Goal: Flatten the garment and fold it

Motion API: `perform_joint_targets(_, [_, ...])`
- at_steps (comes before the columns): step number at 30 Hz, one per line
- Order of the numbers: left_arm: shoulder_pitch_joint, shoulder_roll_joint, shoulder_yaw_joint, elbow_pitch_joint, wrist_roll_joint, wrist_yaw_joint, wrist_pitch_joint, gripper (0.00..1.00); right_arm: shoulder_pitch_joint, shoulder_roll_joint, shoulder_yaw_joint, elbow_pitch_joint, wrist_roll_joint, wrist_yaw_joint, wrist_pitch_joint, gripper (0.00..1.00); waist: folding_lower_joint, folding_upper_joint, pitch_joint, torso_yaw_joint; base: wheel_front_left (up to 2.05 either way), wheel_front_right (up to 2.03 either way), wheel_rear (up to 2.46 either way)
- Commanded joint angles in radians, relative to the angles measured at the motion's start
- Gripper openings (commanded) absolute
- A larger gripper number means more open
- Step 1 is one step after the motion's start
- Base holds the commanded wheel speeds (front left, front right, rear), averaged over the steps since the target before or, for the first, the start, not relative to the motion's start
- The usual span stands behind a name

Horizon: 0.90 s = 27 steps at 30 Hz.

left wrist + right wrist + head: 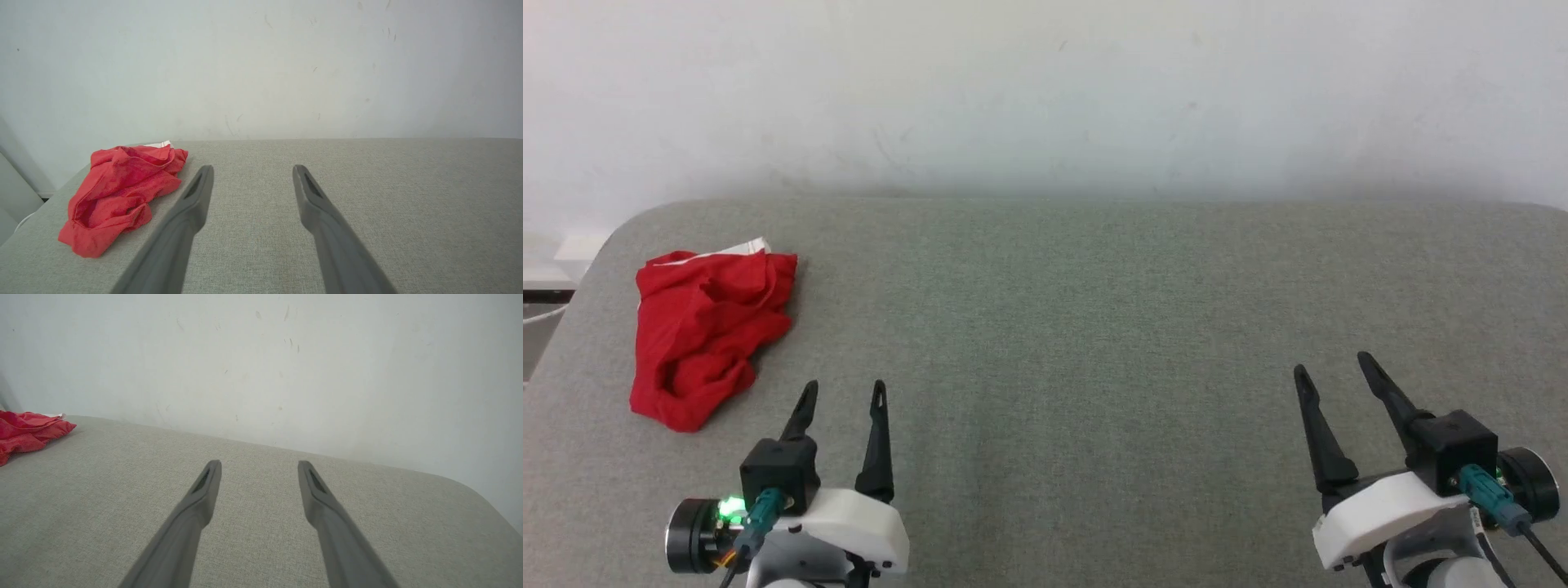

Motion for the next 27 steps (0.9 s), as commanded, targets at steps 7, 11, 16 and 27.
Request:
perform_joint_targets(7, [0.009, -0.001, -0.003, 0.008, -0.008, 0.012, -0.025, 1.0, 0.009, 0.002, 0.008, -0.003, 0.008, -0.001, -0.025, 1.0, 0.0, -0.0002, -0.004, 0.047, 0.0, 0.0, 0.0])
perform_joint_targets(11, [0.011, -0.001, -0.004, 0.009, -0.011, 0.015, -0.034, 1.0, 0.009, 0.002, 0.013, -0.003, 0.007, -0.001, -0.033, 1.0, 0.0, -0.0002, -0.004, 0.07, 0.0, 0.0, 0.0])
perform_joint_targets(16, [0.013, -0.001, -0.008, 0.012, -0.013, 0.018, -0.044, 1.0, 0.011, 0.002, 0.018, -0.003, 0.002, -0.001, -0.043, 1.0, 0.0, -0.0002, -0.006, 0.099, 0.0, 0.0, 0.0])
perform_joint_targets(27, [0.02, -0.001, -0.019, 0.018, -0.016, 0.023, -0.067, 1.0, 0.017, 0.002, 0.026, -0.002, -0.002, -0.001, -0.066, 1.0, 0.0, -0.0002, -0.012, 0.166, 0.0, 0.0, 0.0])
